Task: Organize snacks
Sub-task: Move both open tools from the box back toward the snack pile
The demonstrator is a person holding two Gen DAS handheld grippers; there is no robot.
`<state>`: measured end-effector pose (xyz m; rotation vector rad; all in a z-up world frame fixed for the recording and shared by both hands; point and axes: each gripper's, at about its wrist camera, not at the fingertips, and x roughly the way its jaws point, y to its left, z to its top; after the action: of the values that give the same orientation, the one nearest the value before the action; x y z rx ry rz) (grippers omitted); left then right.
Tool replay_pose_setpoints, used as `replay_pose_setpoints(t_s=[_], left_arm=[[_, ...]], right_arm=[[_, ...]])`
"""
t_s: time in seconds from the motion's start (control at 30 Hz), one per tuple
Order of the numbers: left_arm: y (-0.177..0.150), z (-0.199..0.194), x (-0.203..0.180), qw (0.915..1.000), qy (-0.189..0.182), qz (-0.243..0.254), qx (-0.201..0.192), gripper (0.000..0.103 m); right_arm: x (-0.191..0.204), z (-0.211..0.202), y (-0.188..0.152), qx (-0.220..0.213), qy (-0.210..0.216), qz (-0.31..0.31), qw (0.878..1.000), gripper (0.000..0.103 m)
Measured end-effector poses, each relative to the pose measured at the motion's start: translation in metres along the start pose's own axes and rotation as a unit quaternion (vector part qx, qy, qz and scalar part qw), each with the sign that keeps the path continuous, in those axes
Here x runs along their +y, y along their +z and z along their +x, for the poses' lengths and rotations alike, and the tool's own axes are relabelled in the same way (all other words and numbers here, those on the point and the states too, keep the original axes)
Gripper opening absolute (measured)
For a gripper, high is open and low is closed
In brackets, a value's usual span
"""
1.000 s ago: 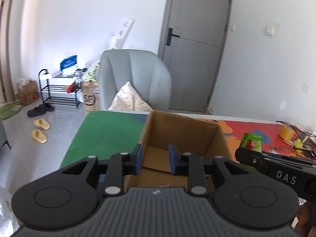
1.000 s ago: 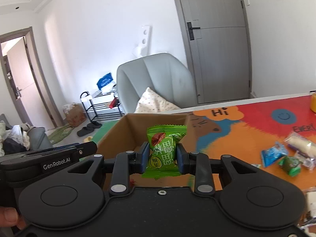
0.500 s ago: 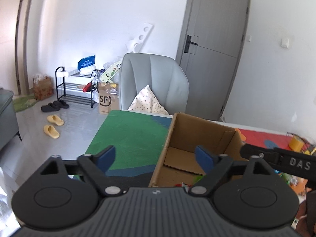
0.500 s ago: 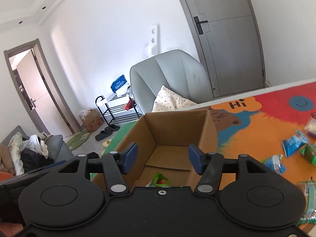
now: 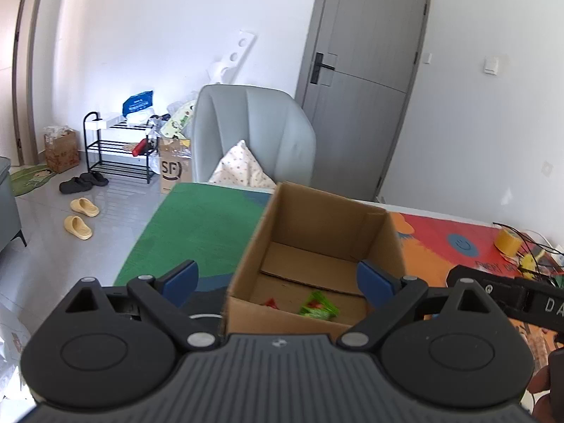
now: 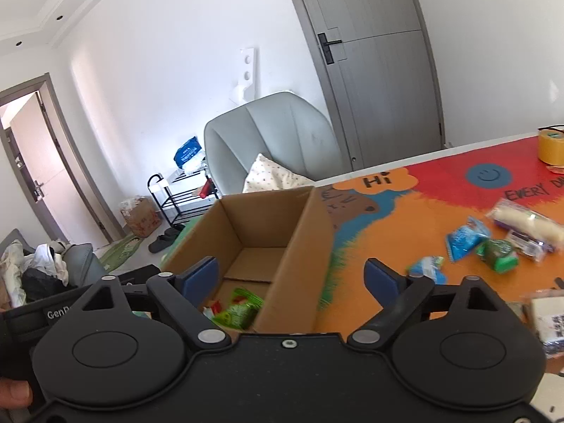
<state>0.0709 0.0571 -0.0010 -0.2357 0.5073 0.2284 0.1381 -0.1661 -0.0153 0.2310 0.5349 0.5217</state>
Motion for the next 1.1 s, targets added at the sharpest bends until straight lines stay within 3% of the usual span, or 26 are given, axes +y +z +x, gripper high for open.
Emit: replay_pose_setpoints(t_s=[0.17, 0.6, 1.1], left_arm=[[-0.005, 0.000, -0.014, 0.9997, -0.002, 0.012, 0.022, 0.099], [-0.017, -0.015, -0.055, 0.9982, -0.033, 0.047, 0.018, 0.103], [-0.029, -0.016, -0.108, 0.9952, -0.081, 0.053, 0.017, 0.103]], right_arm=[[-0.015, -0.013, -0.003, -0.005, -0.012, 0.015, 1.000, 0.103], [-0.049, -0.051, -0.013, -0.023, -0.047, 0.031, 0.998, 0.103], [-0.106, -0.089, -0.020, -0.039, -0.091, 0.056, 0.994, 0.103]])
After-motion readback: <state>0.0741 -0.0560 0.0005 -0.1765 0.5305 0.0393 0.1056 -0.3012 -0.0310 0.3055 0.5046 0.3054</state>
